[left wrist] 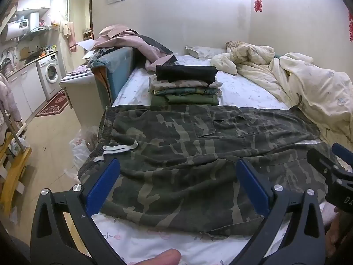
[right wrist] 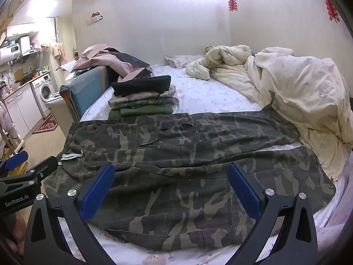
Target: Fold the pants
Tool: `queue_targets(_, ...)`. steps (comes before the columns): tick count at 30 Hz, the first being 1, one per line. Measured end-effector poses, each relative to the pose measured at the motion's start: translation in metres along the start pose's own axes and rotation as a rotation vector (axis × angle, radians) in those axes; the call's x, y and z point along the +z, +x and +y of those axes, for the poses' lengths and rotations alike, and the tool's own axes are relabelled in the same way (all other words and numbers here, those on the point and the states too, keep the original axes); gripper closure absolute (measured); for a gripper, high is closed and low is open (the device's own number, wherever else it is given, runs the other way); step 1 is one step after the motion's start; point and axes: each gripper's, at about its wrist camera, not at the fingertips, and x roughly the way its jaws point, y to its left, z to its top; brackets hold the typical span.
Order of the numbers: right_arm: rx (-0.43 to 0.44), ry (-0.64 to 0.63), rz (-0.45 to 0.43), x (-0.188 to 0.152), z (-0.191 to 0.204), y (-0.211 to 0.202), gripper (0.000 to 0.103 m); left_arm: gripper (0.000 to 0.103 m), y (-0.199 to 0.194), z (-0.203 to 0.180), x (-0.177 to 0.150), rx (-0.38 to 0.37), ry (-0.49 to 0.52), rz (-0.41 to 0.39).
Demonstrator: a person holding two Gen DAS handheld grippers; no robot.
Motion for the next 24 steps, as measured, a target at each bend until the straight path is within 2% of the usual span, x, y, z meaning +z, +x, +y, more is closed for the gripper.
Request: queue_targets(24, 0.002, 0.003, 0.006, 0.0027, -0.001, -0.0026, 0.0, 0.0, -0.0047, -0.0037, 0.001, -0.004, -0.004, -0.014)
